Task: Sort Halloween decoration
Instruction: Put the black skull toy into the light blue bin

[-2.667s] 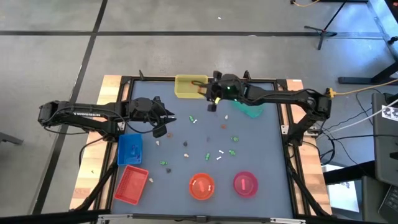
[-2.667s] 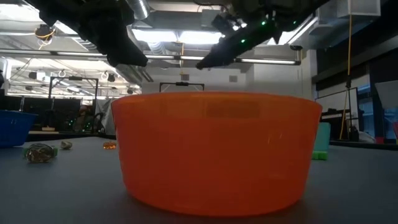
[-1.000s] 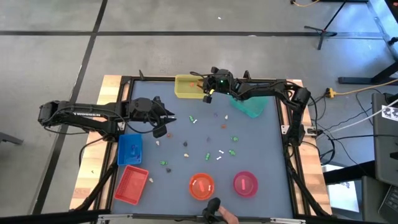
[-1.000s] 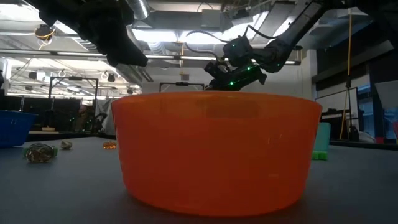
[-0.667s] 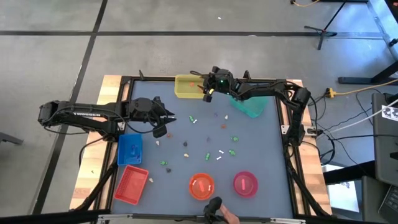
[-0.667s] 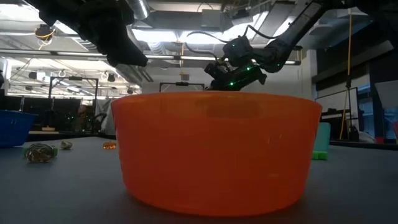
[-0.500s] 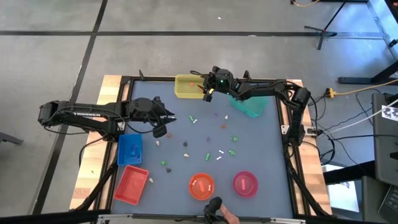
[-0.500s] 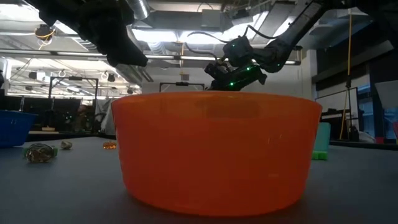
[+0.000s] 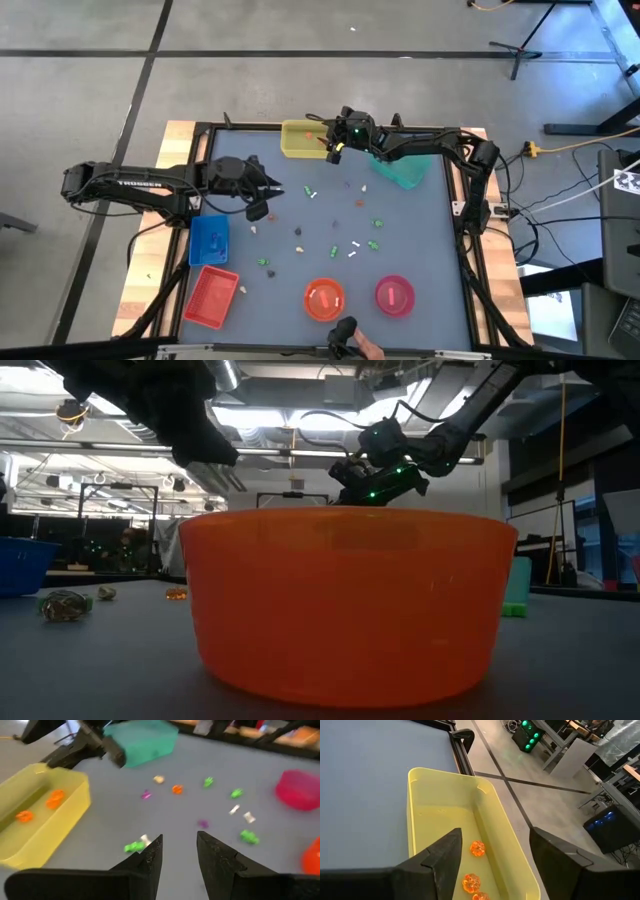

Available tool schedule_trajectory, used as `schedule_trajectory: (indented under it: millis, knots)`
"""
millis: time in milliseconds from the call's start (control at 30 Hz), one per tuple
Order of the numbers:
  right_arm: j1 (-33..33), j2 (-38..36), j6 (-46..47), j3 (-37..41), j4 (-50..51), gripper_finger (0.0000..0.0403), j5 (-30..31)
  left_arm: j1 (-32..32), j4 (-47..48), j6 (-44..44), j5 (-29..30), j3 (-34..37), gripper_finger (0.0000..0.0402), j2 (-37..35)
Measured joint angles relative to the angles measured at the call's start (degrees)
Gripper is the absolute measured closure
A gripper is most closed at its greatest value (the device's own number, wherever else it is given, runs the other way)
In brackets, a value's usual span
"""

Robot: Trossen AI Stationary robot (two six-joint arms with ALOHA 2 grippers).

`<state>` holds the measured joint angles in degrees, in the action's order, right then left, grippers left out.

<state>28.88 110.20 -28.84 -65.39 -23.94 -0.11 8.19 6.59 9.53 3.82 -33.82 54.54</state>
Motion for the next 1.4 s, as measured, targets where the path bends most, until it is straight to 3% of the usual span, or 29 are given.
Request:
schedule_trajectory:
  millis: [167,400,500,933,1400]
  knots:
    - [0.0,0.0,0.0,0.0,0.0,0.0171,0.0,-0.8,-8.1,0.9,-5.8,0.0,0.0296,1.0]
    - [0.0,0.0,0.0,0.0,0.0,0.0171,0.0,-4.0,-24.0,0.3,-5.9,-0.1,0.0296,7.4]
    - [0.0,0.0,0.0,0.0,0.0,0.0171,0.0,-5.0,-26.4,-2.0,-5.9,-0.1,0.0296,10.7]
    - [0.0,0.0,0.0,0.0,0.0,0.0171,-0.1,-8.9,-26.1,-1.7,-5.8,-0.1,0.0296,27.8]
    - [0.0,0.0,0.4,0.0,0.1,0.0171,-0.1,-9.7,-23.9,3.4,-5.9,0.0,0.0288,36.4]
